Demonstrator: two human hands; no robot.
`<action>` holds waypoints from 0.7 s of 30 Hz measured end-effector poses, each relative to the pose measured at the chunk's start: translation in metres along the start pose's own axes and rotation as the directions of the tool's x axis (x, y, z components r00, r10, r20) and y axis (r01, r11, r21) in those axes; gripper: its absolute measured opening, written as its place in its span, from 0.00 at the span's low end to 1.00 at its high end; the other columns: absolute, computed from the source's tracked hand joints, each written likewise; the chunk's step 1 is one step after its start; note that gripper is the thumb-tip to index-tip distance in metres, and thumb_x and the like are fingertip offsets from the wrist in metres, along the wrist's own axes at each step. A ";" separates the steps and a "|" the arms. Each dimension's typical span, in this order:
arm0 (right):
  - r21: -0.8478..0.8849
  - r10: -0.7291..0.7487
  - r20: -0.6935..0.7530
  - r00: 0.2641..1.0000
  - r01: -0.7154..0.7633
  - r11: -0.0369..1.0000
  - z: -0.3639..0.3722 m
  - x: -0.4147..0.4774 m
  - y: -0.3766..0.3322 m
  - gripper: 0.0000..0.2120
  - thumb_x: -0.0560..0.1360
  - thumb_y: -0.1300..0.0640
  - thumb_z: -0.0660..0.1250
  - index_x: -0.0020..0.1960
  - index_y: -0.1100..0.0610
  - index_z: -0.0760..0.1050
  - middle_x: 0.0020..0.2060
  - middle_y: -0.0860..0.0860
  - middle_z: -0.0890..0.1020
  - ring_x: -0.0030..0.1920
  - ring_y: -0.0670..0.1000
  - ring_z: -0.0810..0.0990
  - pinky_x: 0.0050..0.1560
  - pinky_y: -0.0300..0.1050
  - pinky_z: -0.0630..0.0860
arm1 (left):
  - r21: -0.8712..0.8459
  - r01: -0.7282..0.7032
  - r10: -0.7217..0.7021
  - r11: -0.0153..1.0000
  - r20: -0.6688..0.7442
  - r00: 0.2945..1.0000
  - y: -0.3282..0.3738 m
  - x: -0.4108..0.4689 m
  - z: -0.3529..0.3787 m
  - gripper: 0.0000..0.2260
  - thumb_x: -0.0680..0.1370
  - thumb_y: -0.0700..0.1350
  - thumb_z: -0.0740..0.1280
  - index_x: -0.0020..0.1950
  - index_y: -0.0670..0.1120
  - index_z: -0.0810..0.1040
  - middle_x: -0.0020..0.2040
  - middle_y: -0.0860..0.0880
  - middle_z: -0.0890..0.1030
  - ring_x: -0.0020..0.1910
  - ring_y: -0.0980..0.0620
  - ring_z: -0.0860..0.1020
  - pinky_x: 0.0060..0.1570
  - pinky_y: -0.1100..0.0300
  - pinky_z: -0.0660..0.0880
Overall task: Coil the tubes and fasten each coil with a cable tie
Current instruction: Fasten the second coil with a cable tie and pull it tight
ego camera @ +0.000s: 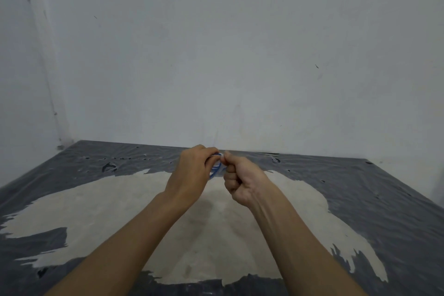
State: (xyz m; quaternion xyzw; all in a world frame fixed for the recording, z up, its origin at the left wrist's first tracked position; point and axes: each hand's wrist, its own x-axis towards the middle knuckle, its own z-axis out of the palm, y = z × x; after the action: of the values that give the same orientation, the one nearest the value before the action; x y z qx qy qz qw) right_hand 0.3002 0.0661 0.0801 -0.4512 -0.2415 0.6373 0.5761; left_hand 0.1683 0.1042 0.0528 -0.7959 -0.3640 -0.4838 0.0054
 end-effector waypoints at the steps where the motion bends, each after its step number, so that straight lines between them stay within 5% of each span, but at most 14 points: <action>1: -0.016 0.053 0.068 0.996 -0.052 0.998 -0.004 -0.001 -0.003 0.14 0.83 0.56 0.61 0.40 0.58 0.74 0.20 0.45 0.64 0.17 0.42 0.58 0.15 0.33 0.58 | 0.013 -0.015 0.015 1.000 0.014 1.000 -0.002 0.001 -0.002 0.09 0.80 0.45 0.65 0.55 0.46 0.83 0.43 0.47 0.83 0.40 0.52 0.80 0.42 0.56 0.78; 3: -0.067 0.135 0.168 0.977 -0.125 0.990 -0.011 -0.002 -0.009 0.13 0.84 0.60 0.58 0.42 0.58 0.75 0.24 0.47 0.69 0.20 0.43 0.61 0.18 0.33 0.62 | 0.040 -0.034 0.032 0.999 0.043 0.999 -0.005 -0.001 -0.005 0.11 0.80 0.46 0.63 0.57 0.46 0.83 0.45 0.48 0.83 0.42 0.52 0.79 0.43 0.56 0.78; 6: -0.147 0.143 0.179 0.973 -0.118 0.982 -0.012 -0.007 -0.013 0.13 0.83 0.63 0.55 0.41 0.58 0.73 0.24 0.46 0.67 0.21 0.42 0.58 0.17 0.32 0.55 | 0.091 0.018 -0.026 0.996 0.092 0.995 -0.006 -0.003 -0.003 0.13 0.81 0.50 0.60 0.57 0.47 0.82 0.47 0.49 0.83 0.44 0.51 0.79 0.45 0.54 0.78; 10: -0.225 -0.049 0.030 0.998 0.055 0.973 -0.005 -0.007 -0.005 0.13 0.81 0.61 0.60 0.38 0.57 0.74 0.22 0.45 0.64 0.20 0.43 0.57 0.16 0.34 0.52 | 0.156 0.216 -0.247 0.964 0.217 0.944 0.005 0.001 0.005 0.14 0.83 0.48 0.56 0.48 0.44 0.78 0.42 0.48 0.80 0.39 0.50 0.77 0.40 0.54 0.74; 13: -0.219 -0.147 -0.029 0.989 0.137 0.966 -0.001 -0.011 0.002 0.11 0.79 0.62 0.63 0.39 0.58 0.77 0.22 0.46 0.64 0.20 0.44 0.57 0.17 0.35 0.53 | 0.027 0.280 -0.281 0.960 0.181 0.943 0.007 0.001 0.005 0.15 0.83 0.48 0.56 0.46 0.43 0.77 0.40 0.48 0.79 0.38 0.50 0.77 0.38 0.54 0.73; 21: -0.062 -0.143 -0.111 0.983 0.136 0.989 0.010 -0.008 0.001 0.10 0.79 0.62 0.66 0.38 0.61 0.75 0.16 0.46 0.66 0.16 0.43 0.56 0.15 0.35 0.53 | 0.211 0.156 -0.191 0.965 0.159 0.969 0.009 0.001 0.005 0.13 0.84 0.49 0.53 0.52 0.45 0.75 0.44 0.49 0.75 0.41 0.49 0.74 0.40 0.52 0.73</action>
State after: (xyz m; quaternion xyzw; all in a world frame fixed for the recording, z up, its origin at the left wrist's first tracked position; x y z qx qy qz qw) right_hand 0.2905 0.0605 0.0864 -0.4846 -0.2558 0.5615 0.6200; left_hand 0.1779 0.0998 0.0546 -0.7964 -0.4776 -0.3709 0.0091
